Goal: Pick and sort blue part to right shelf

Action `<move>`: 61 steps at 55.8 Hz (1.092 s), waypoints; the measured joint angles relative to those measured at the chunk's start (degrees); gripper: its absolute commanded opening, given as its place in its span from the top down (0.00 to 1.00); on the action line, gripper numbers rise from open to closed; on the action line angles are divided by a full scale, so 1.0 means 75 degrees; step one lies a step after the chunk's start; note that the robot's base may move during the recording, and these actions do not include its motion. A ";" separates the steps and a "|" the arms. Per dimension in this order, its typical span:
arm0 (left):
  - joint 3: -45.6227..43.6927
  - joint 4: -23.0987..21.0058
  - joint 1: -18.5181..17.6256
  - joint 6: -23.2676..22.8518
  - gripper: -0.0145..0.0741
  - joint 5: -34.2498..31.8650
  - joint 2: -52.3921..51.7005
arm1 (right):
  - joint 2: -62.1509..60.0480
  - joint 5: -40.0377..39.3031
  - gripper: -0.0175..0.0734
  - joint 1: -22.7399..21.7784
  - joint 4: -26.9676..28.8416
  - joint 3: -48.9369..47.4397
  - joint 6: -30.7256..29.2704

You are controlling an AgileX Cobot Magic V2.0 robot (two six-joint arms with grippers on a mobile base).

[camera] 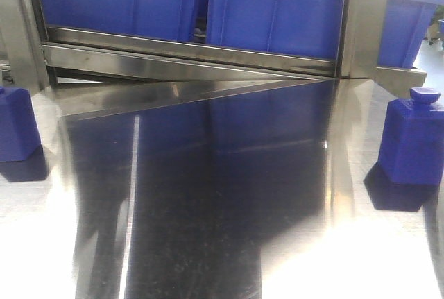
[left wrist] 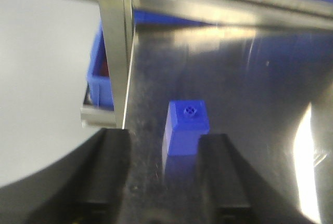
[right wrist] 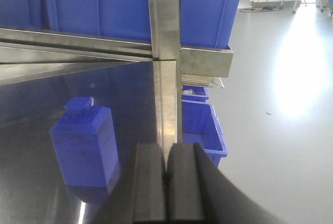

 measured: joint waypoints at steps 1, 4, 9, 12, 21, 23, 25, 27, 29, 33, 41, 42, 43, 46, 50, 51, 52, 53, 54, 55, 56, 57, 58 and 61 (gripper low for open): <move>-0.0107 -0.0036 0.0000 0.0000 0.31 0.0079 0.0184 | 0.0000 0.0000 0.76 0.0000 0.0000 0.0000 0.0000; -0.0363 -0.0095 0.0000 0.0000 0.29 0.0277 0.0592 | 0.0000 0.0000 0.76 0.0000 0.0000 0.0000 0.0000; -0.0892 -0.0275 0.0000 0.0017 0.24 0.0723 0.1399 | 0.0000 0.0000 0.76 0.0000 0.0000 0.0000 0.0000; -0.1211 -0.0394 0.0000 0.0050 0.20 0.1024 0.1918 | 0.0000 0.0000 0.76 0.0000 0.0000 0.0000 0.0000; -0.2283 -0.0625 0.0000 0.0166 0.13 0.1885 0.3314 | 0.0000 0.0000 0.76 0.0000 0.0000 0.0000 0.0000; -0.2577 -0.0646 0.0000 0.0199 0.13 0.2045 0.3707 | 0.0000 0.0000 0.76 0.0000 0.0000 0.0000 0.0000; -0.2772 -0.0660 0.0000 0.0199 0.13 0.2127 0.3966 | 0.0000 0.0000 0.76 0.0000 0.0000 0.0000 0.0000; -0.2945 -0.0660 0.0000 0.0199 0.13 0.2183 0.4217 | 0.0000 0.0000 0.76 0.0000 0.0000 0.0000 0.0000; -0.3095 -0.0660 0.0000 0.0199 0.13 0.2239 0.4452 | 0.0000 0.0000 0.76 0.0000 0.0000 0.0000 0.0000; -0.3339 -0.0660 0.0000 0.0199 0.13 0.2365 0.4902 | 0.0000 0.0000 0.76 0.0000 0.0000 0.0000 0.0000; -0.3557 -0.0677 0.0000 0.0216 0.13 0.2503 0.5728 | 0.0000 0.0000 0.76 0.0000 0.0000 0.0000 0.0000; -0.3569 -0.0677 0.0000 0.0216 0.13 0.2503 0.5794 | 0.0000 0.0000 0.76 0.0000 0.0000 0.0000 0.0000; -0.3569 -0.0677 0.0000 0.0216 0.13 0.2473 0.5891 | 0.0000 0.0000 0.76 0.0000 0.0000 0.0000 0.0000; -0.3569 -0.0677 -0.0044 0.0216 0.13 0.2406 0.6122 | 0.0000 0.0000 0.76 0.0000 0.0000 0.0000 0.0000; -0.3569 -0.0677 -0.0149 0.0221 0.13 0.2259 0.6392 | 0.0000 0.0000 0.76 0.0000 0.0000 0.0000 0.0000; -0.3569 -0.0677 -0.0179 0.0221 0.13 0.2223 0.6436 | 0.0000 0.0000 0.76 0.0000 0.0000 0.0000 0.0000; -0.3569 -0.0677 -0.0224 0.0221 0.13 0.2174 0.6505 | 0.0000 0.0000 0.76 0.0000 0.0000 0.0000 0.0000; -0.3569 -0.0677 -0.0259 0.0221 0.13 0.2121 0.6562 | 0.0000 0.0000 0.76 0.0000 0.0000 0.0000 0.0000; -0.3569 -0.0677 -0.0309 0.0221 0.13 0.2087 0.6622 | 0.0000 0.0000 0.76 0.0000 0.0000 0.0000 0.0000; -0.3569 -0.0677 -0.0344 0.0221 0.13 0.2043 0.6656 | 0.0000 0.0000 0.76 0.0000 0.0000 0.0000 0.0000; -0.3577 -0.0677 -0.0396 0.0221 0.13 0.2010 0.6688 | 0.0000 0.0000 0.76 0.0000 0.0000 0.0000 0.0000; -0.3577 -0.0677 -0.0428 0.0221 0.13 0.1971 0.6738 | 0.0000 0.0000 0.76 0.0000 0.0000 0.0000 0.0000; -0.3577 -0.0677 -0.0474 0.0221 0.13 0.1936 0.6769 | 0.0000 0.0000 0.76 0.0000 0.0000 0.0000 0.0000; -0.3589 -0.0677 -0.0578 0.0234 0.13 0.1823 0.6888 | 0.0000 0.0000 0.76 0.0000 0.0000 0.0000 0.0000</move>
